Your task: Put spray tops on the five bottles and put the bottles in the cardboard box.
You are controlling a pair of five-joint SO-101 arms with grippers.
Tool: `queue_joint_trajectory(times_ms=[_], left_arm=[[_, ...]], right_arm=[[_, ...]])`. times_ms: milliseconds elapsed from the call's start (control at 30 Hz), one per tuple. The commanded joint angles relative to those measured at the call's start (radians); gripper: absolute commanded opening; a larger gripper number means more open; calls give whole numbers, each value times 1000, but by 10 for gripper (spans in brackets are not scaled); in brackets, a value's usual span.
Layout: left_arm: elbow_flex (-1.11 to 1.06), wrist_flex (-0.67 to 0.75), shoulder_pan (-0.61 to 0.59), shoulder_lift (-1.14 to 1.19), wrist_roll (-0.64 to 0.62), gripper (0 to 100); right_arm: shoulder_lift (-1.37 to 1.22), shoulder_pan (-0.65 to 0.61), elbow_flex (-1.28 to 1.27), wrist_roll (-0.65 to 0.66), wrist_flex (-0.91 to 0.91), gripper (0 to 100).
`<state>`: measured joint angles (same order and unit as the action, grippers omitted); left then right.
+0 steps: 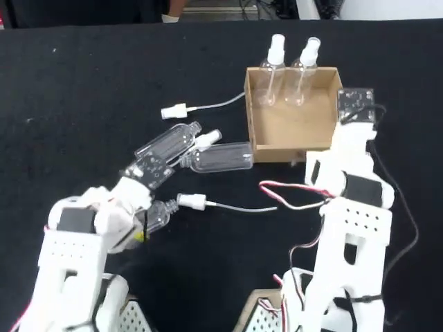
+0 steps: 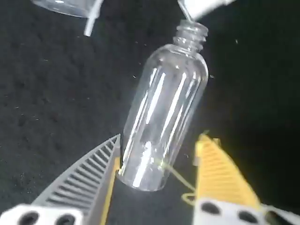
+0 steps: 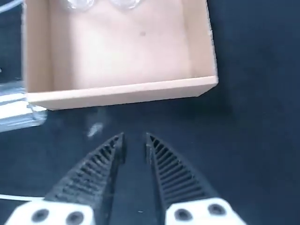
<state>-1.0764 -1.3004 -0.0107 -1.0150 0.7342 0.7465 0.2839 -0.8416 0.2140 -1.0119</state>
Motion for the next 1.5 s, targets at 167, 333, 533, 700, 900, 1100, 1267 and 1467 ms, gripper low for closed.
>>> queue_joint_trajectory(times_ms=[167,333,533,700,900,1100,1267,1467], left_arm=[[185,-2,25,428,133,284],[188,92,85,554,48,284],[191,78,188,535,-83,48],[243,-6,191,422,-180,66],[398,-198,200,196,-278,34],[694,-462,288,107,-239,36],[682,-448,469,187,-229,36],[639,-238,670,295,-267,36]], right_arm=[[44,144,-8,75,-9,28],[38,181,-10,75,-8,31],[42,233,-10,75,-3,31],[44,215,-22,75,-6,31],[44,313,2,74,-2,32],[42,446,81,75,-9,32],[36,508,101,75,-11,32],[36,517,70,75,-2,32]])
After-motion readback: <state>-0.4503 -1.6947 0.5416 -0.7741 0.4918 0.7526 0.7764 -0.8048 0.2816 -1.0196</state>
